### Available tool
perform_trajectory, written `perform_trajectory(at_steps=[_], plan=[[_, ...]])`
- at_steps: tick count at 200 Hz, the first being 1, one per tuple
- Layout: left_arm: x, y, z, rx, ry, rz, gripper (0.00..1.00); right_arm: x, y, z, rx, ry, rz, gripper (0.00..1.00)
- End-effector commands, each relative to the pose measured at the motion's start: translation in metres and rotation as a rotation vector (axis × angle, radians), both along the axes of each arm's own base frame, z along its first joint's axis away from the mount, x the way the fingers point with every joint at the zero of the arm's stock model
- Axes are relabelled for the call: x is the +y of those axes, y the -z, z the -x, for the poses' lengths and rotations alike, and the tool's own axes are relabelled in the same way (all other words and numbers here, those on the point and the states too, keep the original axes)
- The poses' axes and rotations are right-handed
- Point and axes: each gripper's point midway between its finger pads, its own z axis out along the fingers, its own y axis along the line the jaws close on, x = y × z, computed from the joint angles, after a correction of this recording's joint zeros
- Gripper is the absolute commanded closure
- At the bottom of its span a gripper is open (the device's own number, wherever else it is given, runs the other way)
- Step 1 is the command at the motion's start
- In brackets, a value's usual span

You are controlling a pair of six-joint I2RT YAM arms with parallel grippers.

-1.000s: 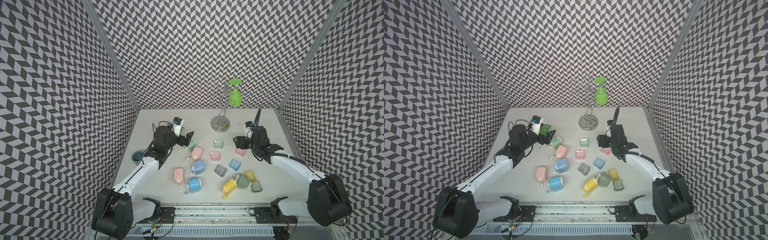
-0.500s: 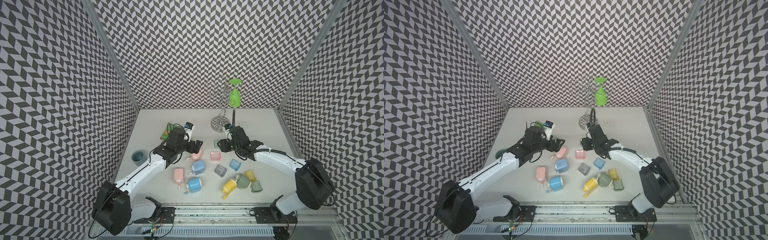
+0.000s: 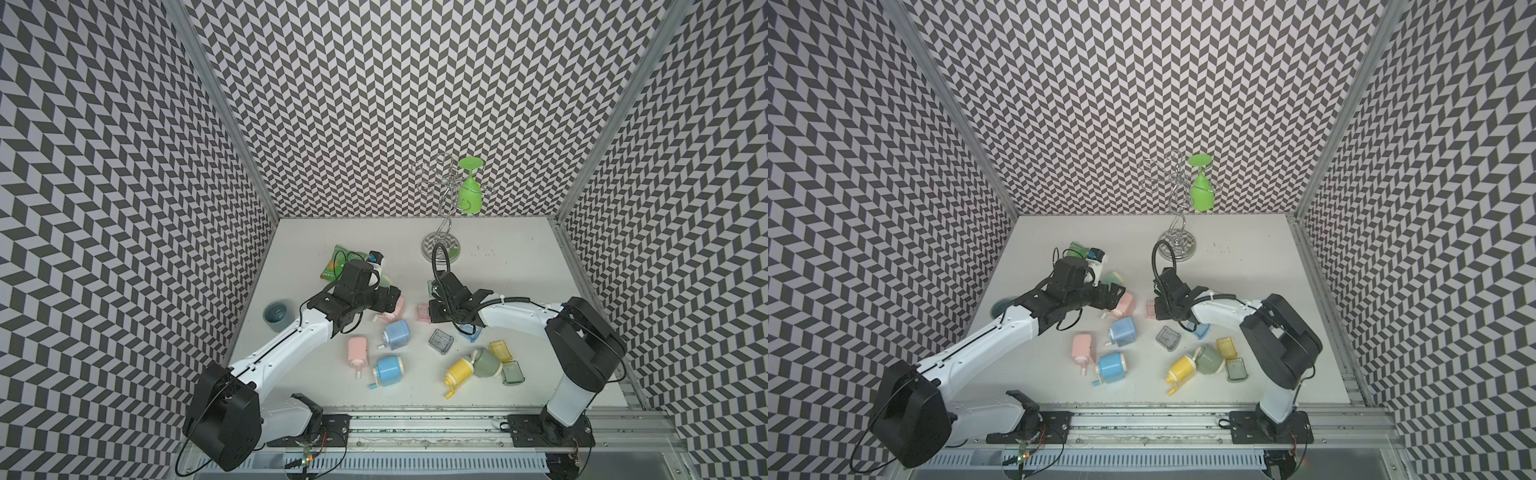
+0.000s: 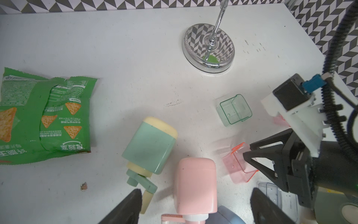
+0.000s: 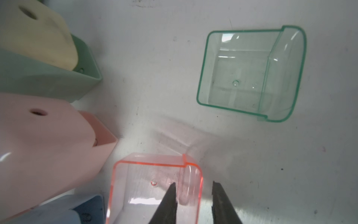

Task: Put the tray back into the pencil sharpener
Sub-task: Move the container to the center of the board.

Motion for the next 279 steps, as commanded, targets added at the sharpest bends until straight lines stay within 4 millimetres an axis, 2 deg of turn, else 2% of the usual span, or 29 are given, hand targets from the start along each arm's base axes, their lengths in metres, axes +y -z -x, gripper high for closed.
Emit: perform_trajectory(at_steps=[1,44,89,119,177,218,244,279], plan=[[0.002,-0.009,0.003,-0.013,-0.010,0.003,0.12,-0.004,-0.003,-0.012,-0.028,0.075,0.035,0.74],[0.003,-0.010,0.002,-0.017,-0.012,0.000,0.11,-0.001,-0.012,-0.015,-0.038,0.073,0.025,0.71],[0.000,-0.006,0.006,0.002,0.007,-0.006,0.13,-0.003,0.003,-0.009,-0.006,0.073,0.026,0.79],[-0.003,-0.002,0.011,0.021,0.030,-0.019,0.13,-0.010,0.004,-0.009,-0.016,0.086,0.054,0.89],[-0.014,0.005,0.021,0.072,0.087,-0.057,0.15,-0.033,-0.003,-0.018,-0.062,0.112,0.151,0.93],[-0.022,0.016,0.027,0.131,0.140,-0.114,0.16,-0.062,-0.005,-0.030,-0.088,0.130,0.207,0.93],[-0.023,0.029,0.026,0.184,0.141,-0.162,0.16,-0.057,-0.007,-0.031,-0.087,0.098,0.177,0.90],[-0.024,0.042,0.027,0.228,0.142,-0.194,0.16,-0.048,-0.015,-0.032,-0.095,0.089,0.124,0.78]])
